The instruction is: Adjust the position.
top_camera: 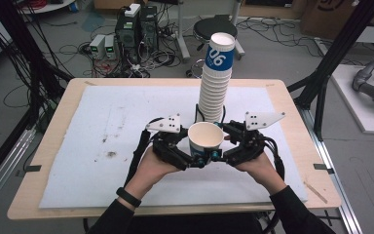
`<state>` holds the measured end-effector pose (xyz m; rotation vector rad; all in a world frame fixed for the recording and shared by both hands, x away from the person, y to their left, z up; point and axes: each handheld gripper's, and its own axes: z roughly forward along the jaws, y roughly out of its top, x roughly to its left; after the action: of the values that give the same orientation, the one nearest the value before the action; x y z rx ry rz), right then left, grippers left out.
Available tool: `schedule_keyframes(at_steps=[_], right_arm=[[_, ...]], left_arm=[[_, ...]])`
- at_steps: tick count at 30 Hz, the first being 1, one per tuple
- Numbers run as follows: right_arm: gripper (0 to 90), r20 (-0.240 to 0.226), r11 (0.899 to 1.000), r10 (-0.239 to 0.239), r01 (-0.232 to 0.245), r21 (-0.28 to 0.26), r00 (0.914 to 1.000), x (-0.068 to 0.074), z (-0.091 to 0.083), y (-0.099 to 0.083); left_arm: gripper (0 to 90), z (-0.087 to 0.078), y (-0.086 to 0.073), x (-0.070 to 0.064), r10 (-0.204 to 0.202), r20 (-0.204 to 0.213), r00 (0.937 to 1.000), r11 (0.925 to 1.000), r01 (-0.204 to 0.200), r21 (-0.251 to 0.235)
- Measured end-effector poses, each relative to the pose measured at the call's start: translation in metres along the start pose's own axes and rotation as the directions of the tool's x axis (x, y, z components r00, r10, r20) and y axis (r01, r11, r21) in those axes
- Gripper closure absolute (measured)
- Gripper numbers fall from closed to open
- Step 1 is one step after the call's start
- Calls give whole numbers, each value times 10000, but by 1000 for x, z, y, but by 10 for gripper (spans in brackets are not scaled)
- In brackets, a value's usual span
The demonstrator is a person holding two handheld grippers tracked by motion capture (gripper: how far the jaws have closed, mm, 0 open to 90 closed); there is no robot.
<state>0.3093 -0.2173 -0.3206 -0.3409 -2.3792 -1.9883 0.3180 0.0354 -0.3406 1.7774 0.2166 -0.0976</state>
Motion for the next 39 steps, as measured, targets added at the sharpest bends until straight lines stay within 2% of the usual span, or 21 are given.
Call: schedule_keyframes(at_steps=[9, 23, 30, 39], right_arm=[[215, 19, 10000, 7, -7, 57, 10000, 0, 2, -1], [180, -15, 9999, -27, 27, 116, 10000, 1, 2, -1], [171, 249, 9999, -148, 148, 22, 9996, 0, -6, 2], [161, 573, 9998, -172, 178, -108, 9982, -5, -17, 1]], left_arm=[[214, 0, 0, 0, -77, 119, 9999, 9999, 78, -106], [242, -2, 1, -1, 237, 68, 9997, 9997, -237, -39], [243, -7, 3, 0, 300, -22, 9995, 9995, -300, -61], [243, -21, 7, 2, 396, -342, 9986, 9988, -405, -276]])
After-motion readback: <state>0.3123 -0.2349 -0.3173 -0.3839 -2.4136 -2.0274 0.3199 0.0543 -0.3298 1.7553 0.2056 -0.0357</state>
